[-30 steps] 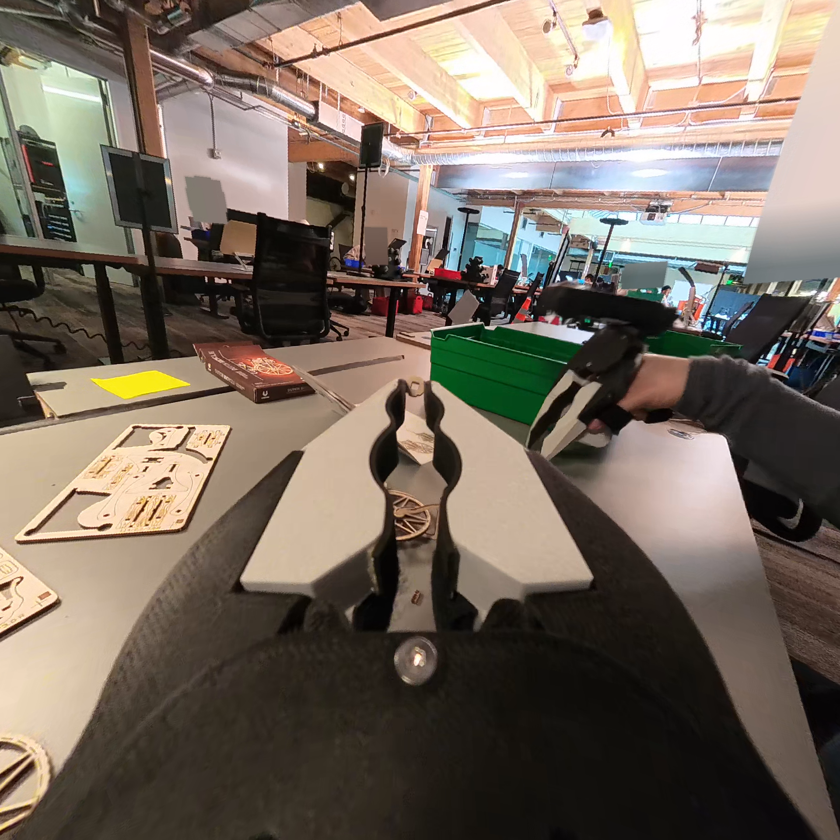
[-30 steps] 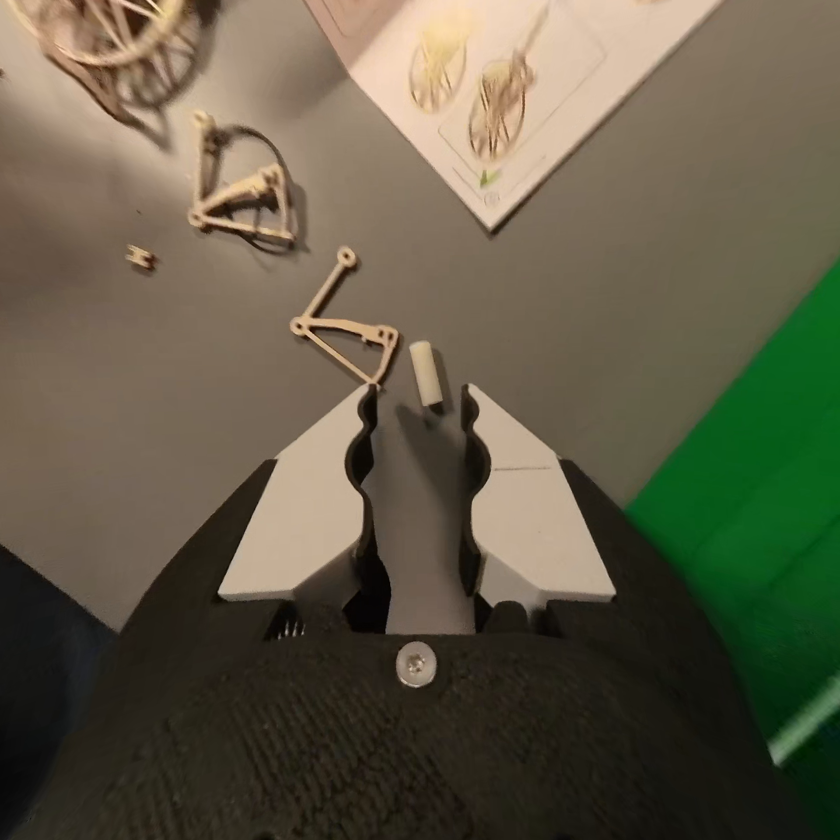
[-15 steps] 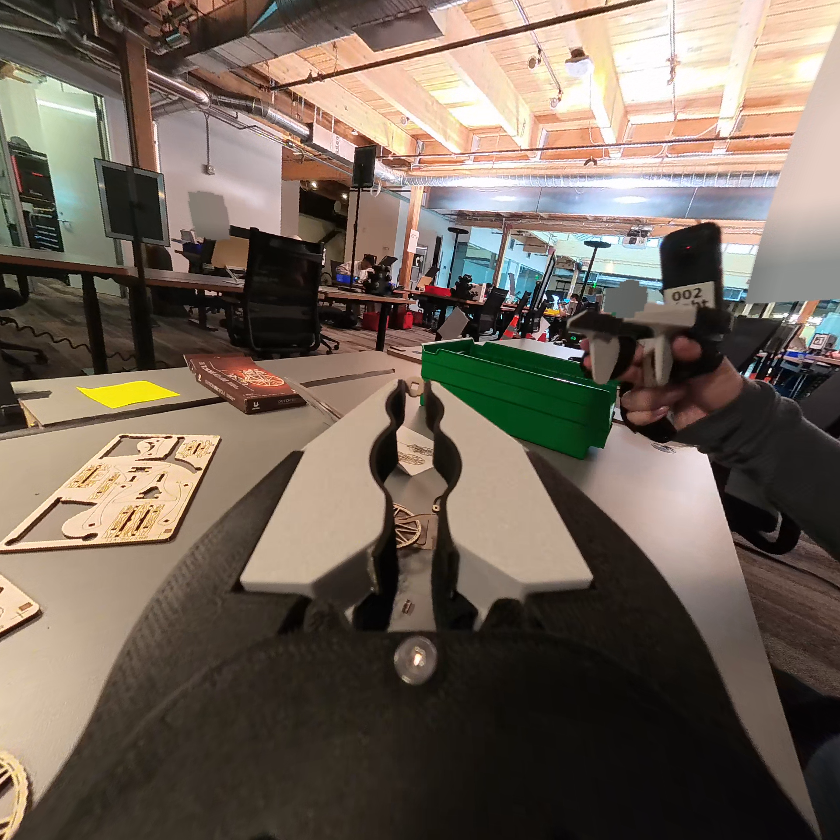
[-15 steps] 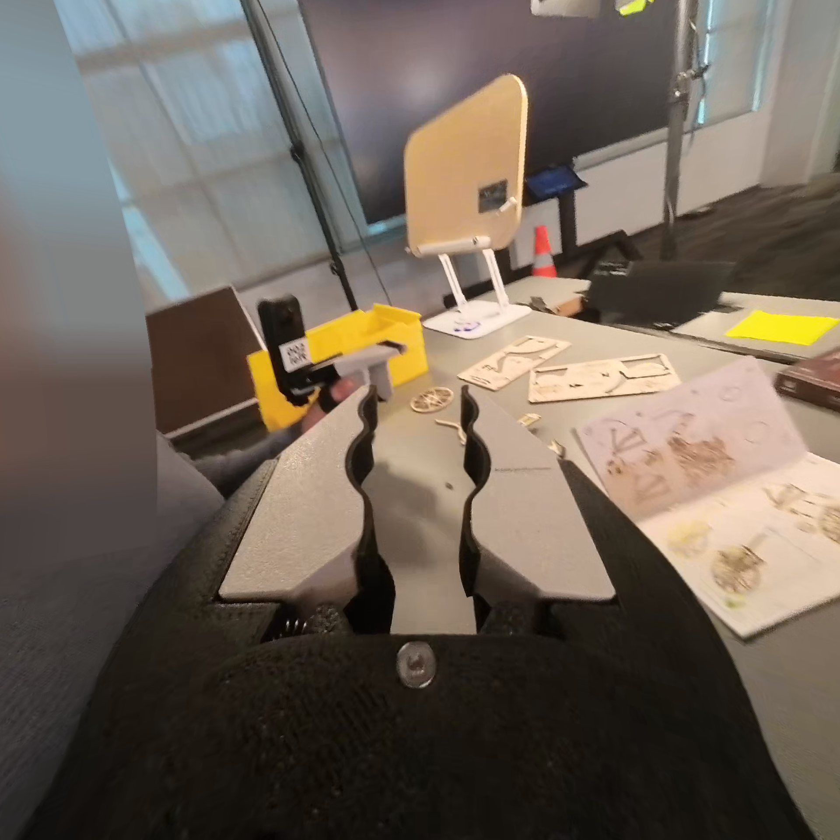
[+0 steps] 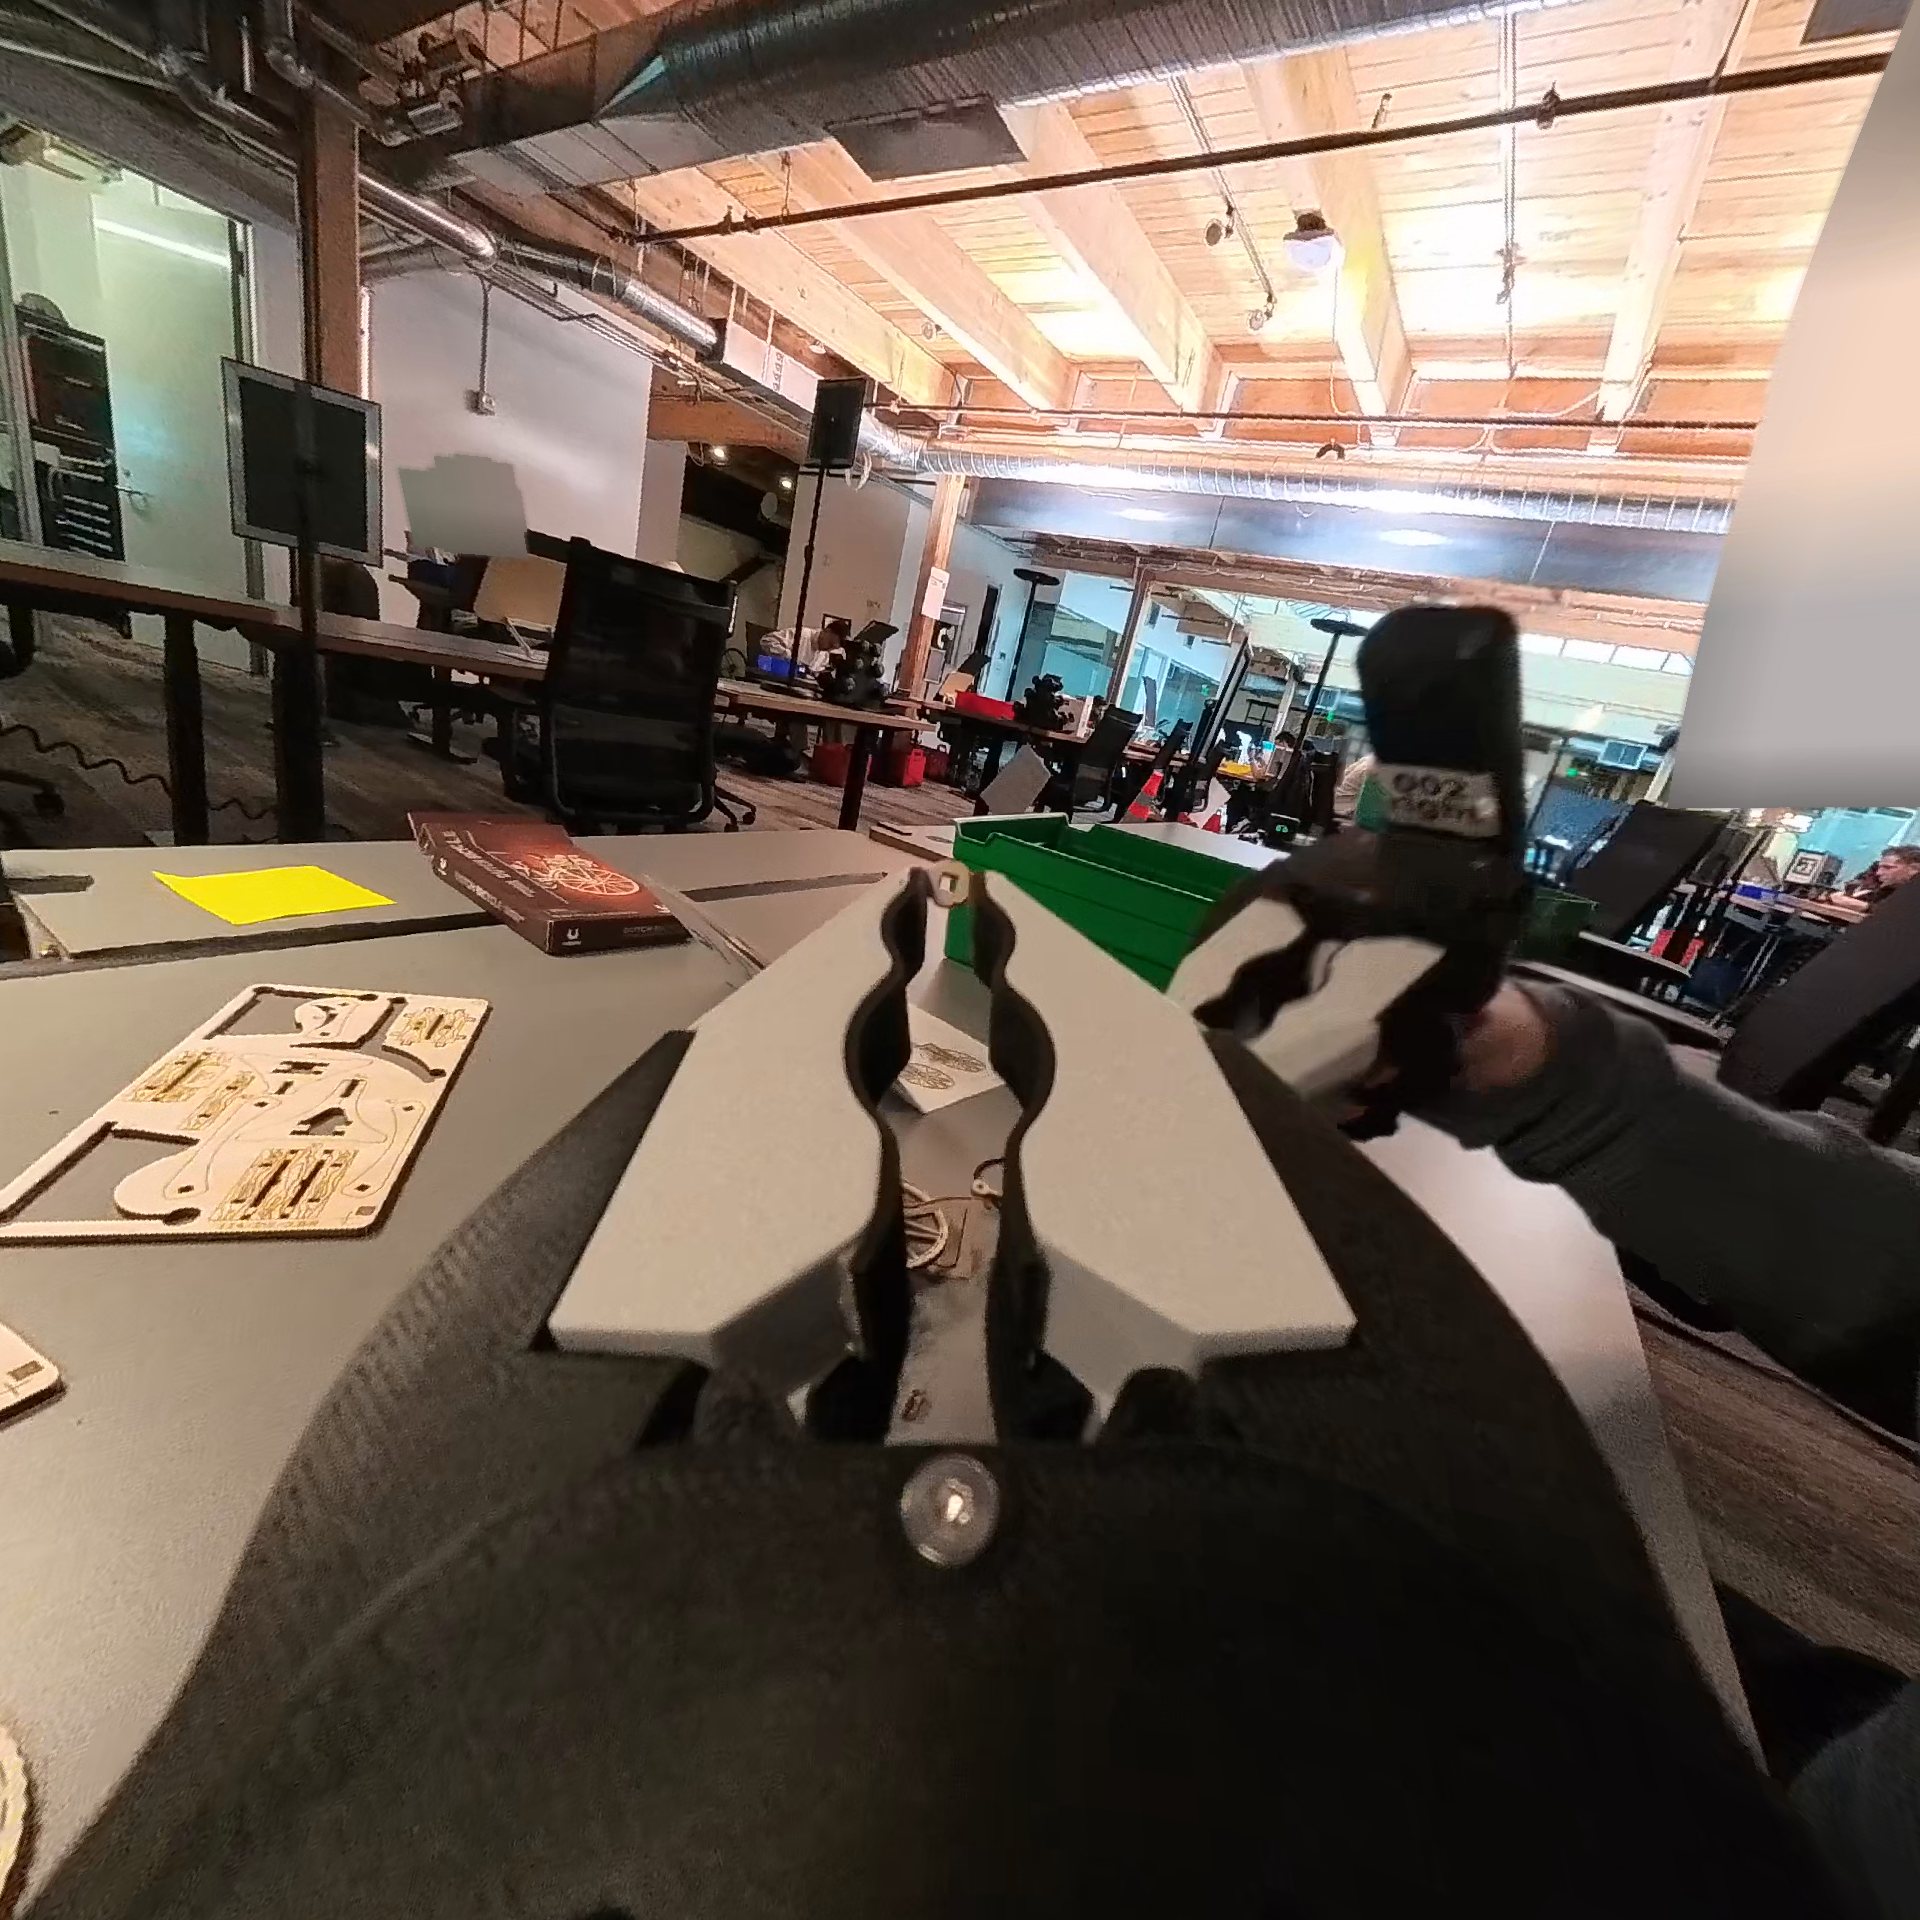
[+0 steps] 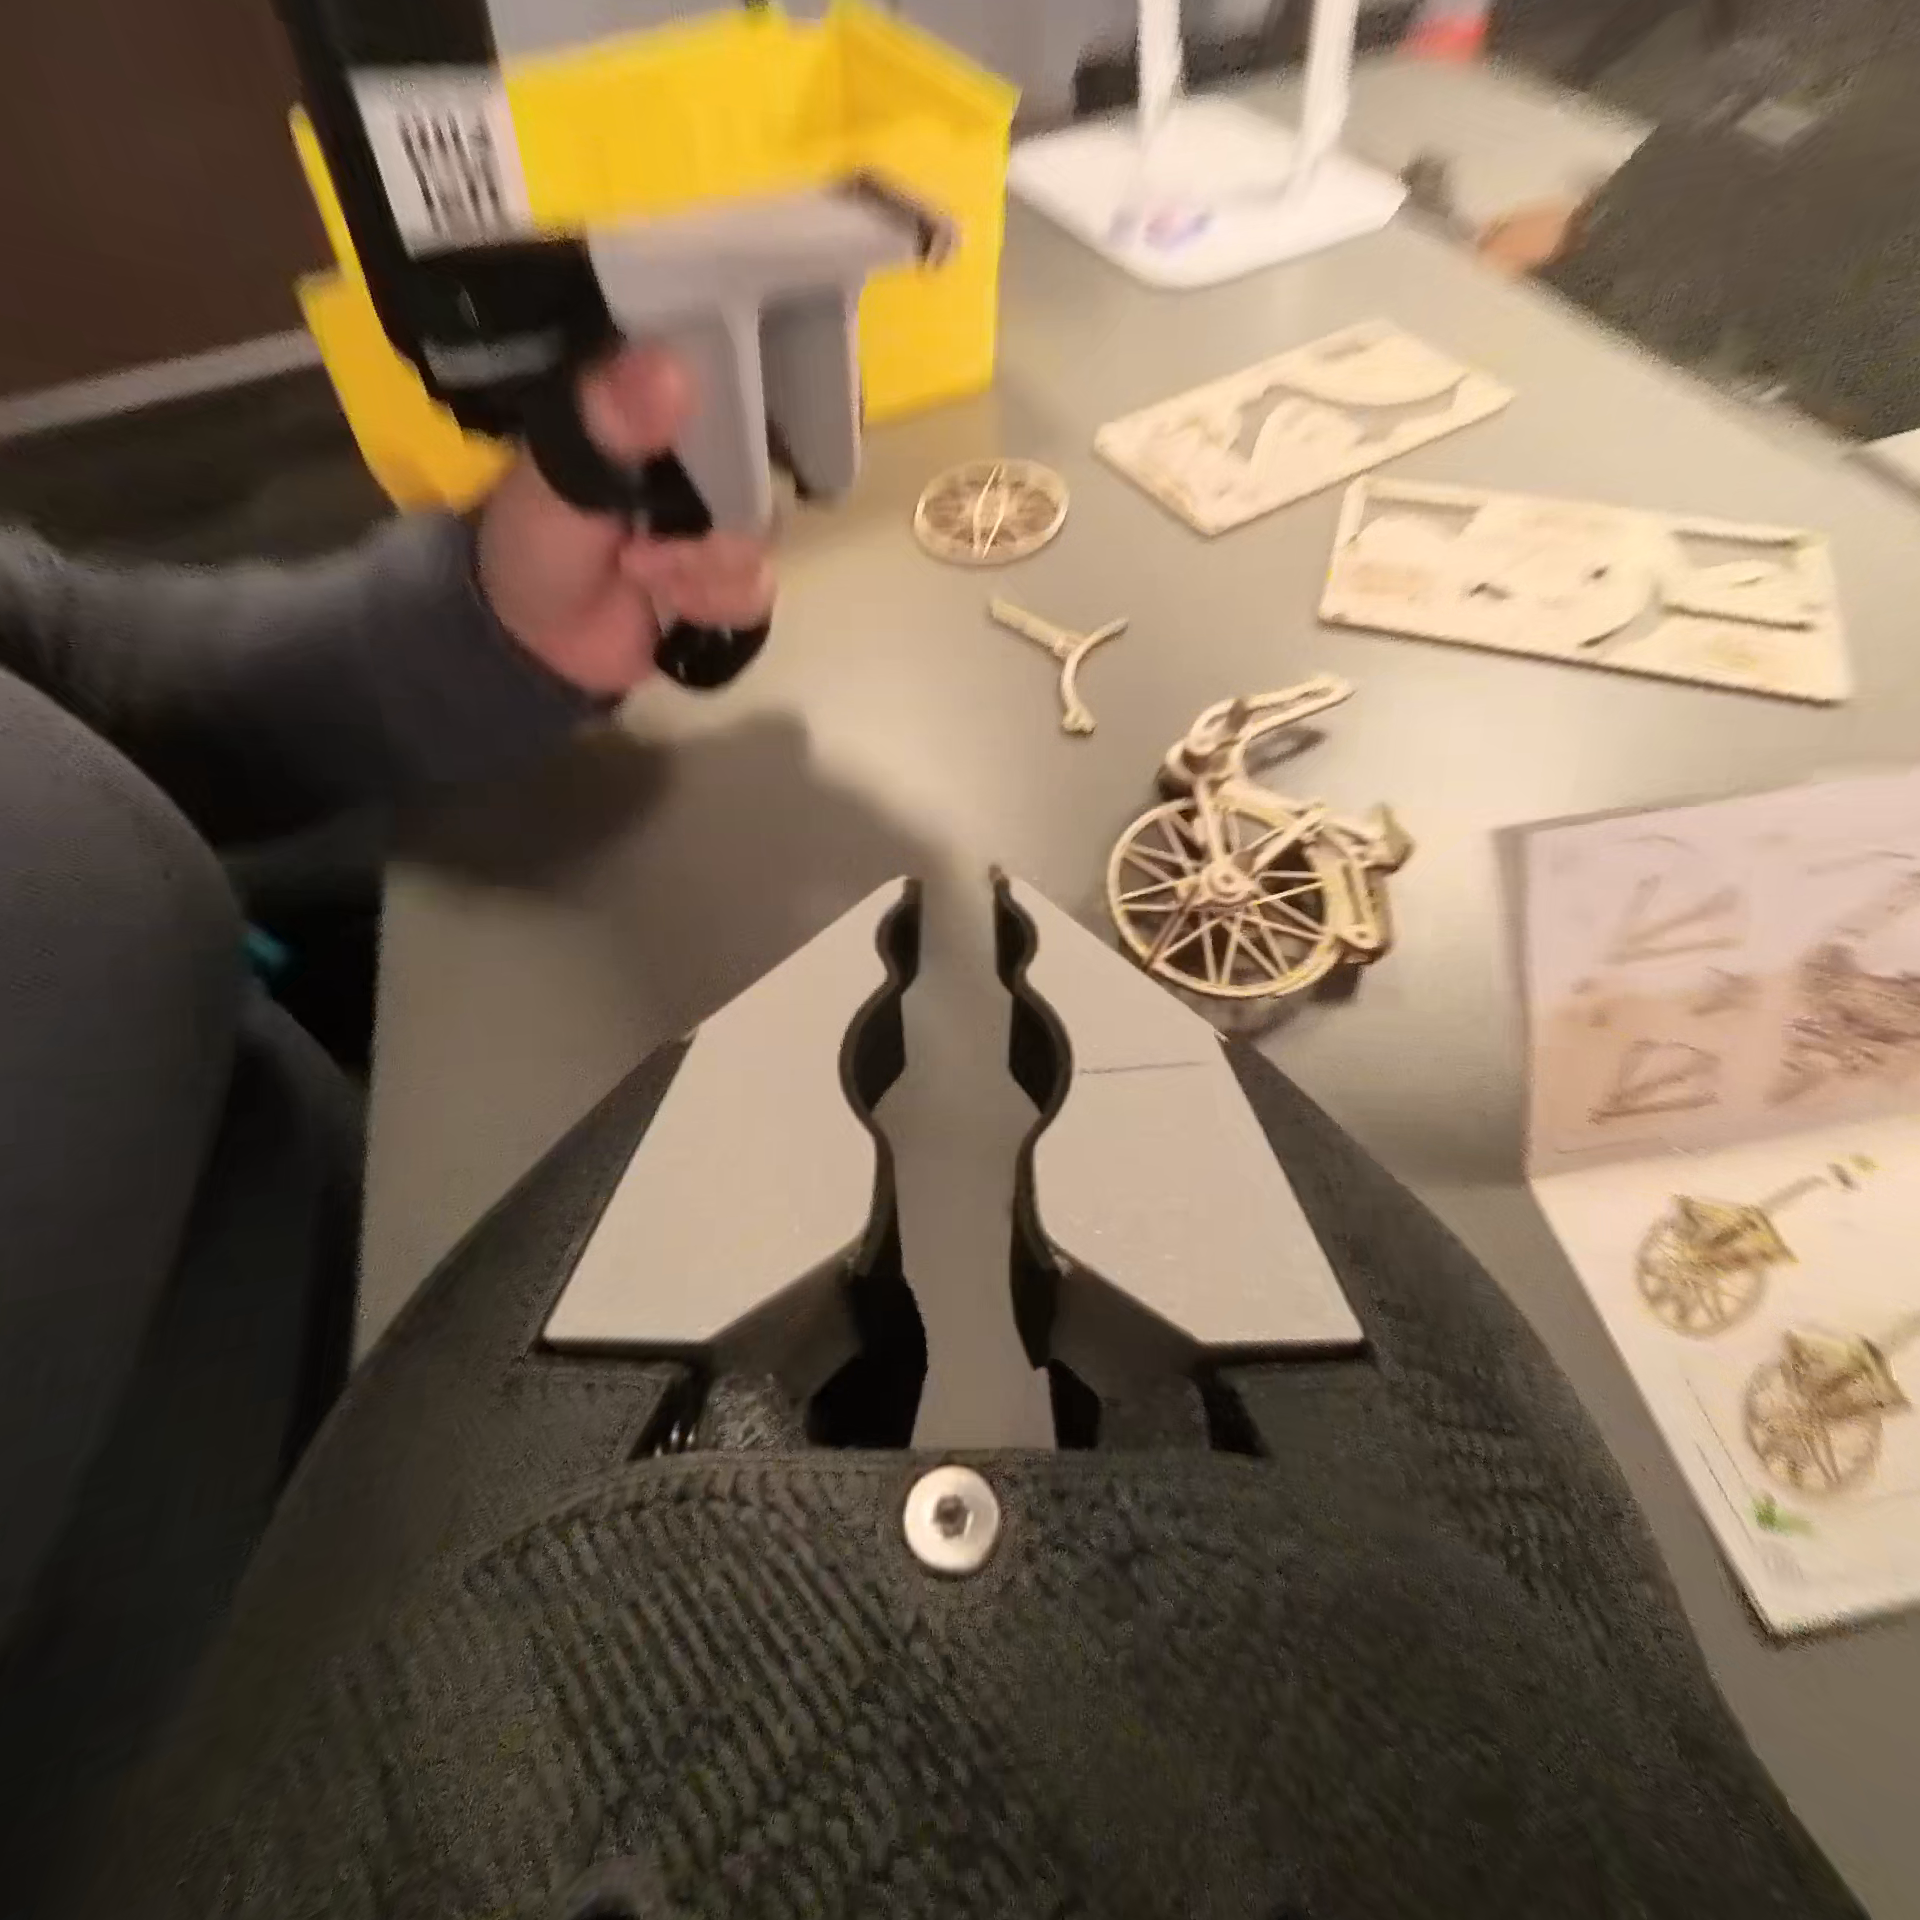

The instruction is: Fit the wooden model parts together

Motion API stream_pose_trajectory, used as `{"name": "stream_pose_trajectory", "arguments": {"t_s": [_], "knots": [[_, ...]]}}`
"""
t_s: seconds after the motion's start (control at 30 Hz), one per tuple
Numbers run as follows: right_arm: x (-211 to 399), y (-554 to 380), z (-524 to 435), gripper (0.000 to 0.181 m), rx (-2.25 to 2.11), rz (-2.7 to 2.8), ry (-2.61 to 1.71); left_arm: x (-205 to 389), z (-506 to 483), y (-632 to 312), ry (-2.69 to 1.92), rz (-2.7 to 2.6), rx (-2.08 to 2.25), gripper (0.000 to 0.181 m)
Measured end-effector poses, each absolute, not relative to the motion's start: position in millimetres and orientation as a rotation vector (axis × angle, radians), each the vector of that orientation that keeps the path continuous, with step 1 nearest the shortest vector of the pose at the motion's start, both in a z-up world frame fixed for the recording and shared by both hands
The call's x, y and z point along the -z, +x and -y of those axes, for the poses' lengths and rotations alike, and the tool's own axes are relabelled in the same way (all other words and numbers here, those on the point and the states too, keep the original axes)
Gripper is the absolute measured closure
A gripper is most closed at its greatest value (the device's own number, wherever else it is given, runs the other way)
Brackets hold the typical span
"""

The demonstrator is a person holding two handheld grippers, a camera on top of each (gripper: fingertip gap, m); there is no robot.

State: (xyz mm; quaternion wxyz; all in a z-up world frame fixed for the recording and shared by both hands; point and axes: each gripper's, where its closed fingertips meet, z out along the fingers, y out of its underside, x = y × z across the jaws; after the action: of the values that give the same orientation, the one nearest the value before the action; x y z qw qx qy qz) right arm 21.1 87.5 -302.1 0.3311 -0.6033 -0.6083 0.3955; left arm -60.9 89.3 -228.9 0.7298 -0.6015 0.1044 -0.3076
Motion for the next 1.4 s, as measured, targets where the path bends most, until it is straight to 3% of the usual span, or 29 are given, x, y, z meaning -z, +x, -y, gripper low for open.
{"name": "stream_pose_trajectory", "arguments": {"t_s": [0.13,0.53,1.13,1.4], "knots": [[347.4,-6.2,-85.0,0.164,-0.846,1.876,-1.539,222.8,-84.4,-59.2,-1.281,-0.234,0.744,0.175],[382.7,-33.5,-93.1,0.173,-0.747,2.240,-1.492,219.8,-83.7,-67.1,-1.252,-0.191,0.799,0.174],[385.1,-35.8,-87.7,0.180,-0.695,2.321,-1.448,221.5,-84.0,-66.7,-1.258,-0.191,0.816,0.174],[344.5,-3.2,-86.5,0.181,-0.698,1.952,-1.190,232.4,-87.0,-52.6,-1.322,-0.259,0.767,0.174]]}}
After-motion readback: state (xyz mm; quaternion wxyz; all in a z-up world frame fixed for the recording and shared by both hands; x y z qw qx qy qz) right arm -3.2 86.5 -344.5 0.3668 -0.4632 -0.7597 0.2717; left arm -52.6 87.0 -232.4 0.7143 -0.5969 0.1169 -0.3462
